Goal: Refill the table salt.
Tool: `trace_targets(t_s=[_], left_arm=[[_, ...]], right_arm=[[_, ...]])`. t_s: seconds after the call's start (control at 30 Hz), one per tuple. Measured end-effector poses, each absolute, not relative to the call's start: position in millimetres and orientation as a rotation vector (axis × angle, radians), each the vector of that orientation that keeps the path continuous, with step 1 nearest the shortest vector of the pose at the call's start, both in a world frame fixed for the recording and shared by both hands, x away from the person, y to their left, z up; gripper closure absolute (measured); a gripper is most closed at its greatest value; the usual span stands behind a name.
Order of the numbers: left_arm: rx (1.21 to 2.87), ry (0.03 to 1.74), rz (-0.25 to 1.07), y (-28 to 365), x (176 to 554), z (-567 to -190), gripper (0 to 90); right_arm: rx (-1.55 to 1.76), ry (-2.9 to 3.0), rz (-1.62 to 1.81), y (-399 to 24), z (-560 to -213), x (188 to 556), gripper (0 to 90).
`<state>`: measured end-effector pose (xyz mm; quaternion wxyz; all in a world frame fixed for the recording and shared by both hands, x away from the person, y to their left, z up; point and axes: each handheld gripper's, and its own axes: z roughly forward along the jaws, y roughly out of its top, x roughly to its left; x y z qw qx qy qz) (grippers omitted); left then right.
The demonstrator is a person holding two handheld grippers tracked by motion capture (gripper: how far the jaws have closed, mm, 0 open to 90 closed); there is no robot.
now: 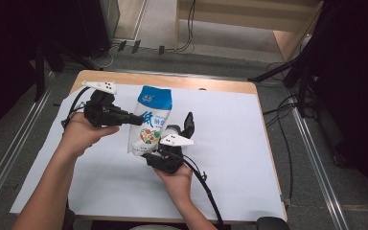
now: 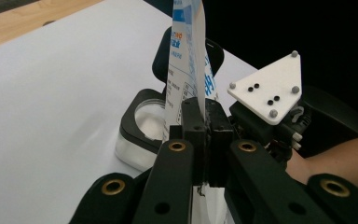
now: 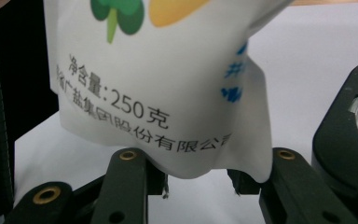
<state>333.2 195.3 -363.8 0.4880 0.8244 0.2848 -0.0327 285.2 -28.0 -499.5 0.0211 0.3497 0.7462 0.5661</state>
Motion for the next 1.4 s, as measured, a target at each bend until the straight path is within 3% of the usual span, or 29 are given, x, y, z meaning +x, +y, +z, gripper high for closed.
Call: trace_targets(t_s=[0.67,1.4], left_arm=[[1.921,0.77,0.008,213,336,-361,90.0],[1.897,0.977,0.082,246,369,-397,90.0]], right_arm=[[0.986,2.482,1.626,-45,-484,280,62.2],[0.974,2.492,1.51,-130,-471,278,61.5]])
